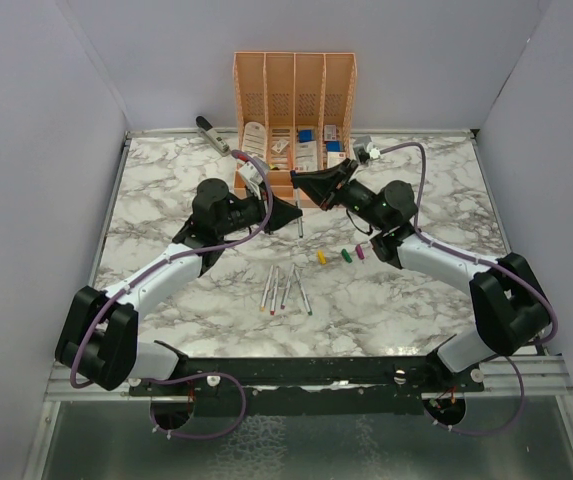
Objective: Insert the pens into the pen caps
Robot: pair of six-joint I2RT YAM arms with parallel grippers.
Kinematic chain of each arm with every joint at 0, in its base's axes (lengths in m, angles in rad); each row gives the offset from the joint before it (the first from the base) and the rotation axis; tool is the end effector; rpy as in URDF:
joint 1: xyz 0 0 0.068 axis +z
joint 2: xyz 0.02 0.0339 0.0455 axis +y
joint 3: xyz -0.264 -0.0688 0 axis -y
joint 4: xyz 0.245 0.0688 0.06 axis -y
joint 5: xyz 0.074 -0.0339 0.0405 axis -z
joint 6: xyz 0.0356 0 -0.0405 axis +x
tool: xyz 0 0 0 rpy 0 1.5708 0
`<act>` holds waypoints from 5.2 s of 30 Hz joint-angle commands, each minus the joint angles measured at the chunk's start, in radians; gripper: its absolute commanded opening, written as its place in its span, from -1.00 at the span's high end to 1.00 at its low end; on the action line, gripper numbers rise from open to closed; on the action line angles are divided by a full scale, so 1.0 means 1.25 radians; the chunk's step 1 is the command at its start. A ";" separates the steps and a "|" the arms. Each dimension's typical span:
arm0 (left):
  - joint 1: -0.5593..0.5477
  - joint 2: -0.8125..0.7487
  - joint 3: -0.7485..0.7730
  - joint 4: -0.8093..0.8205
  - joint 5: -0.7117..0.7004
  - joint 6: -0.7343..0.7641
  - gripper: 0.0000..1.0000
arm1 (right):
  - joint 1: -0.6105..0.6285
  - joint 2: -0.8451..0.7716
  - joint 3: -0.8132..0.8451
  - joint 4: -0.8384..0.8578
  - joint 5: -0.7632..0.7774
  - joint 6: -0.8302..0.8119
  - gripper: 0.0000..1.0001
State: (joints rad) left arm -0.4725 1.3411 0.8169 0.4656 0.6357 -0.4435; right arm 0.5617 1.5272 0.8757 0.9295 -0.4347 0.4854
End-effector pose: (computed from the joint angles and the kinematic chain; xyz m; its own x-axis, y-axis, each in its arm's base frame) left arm 0.2615 -0.1574 0.2939 -0.4307 -0.1676 -0.8868 0.7851 0.4150 -0.4598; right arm 0.2814 0.1948 0.3056 -0.1799 0.3868 -0.9045 -0.8388 0.4200 0.3464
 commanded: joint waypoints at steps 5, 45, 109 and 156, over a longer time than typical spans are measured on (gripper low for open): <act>-0.001 -0.040 0.002 0.041 -0.042 0.014 1.00 | 0.004 0.002 -0.009 -0.009 -0.020 0.005 0.98; 0.037 -0.117 0.109 0.125 -0.288 0.102 1.00 | 0.059 0.102 0.100 -0.517 0.028 -0.201 0.98; 0.094 0.415 0.314 -0.723 -0.424 0.113 0.83 | -0.116 0.006 0.189 -0.631 0.263 0.015 -1.00; -0.134 0.112 0.151 -0.885 -0.455 -0.047 0.04 | -0.116 -0.019 0.108 -0.668 0.362 -0.066 -0.83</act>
State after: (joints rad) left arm -0.6270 1.4670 1.0019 -0.5919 0.1165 -0.4755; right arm 0.4232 1.5333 1.0122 0.0975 0.0105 0.4103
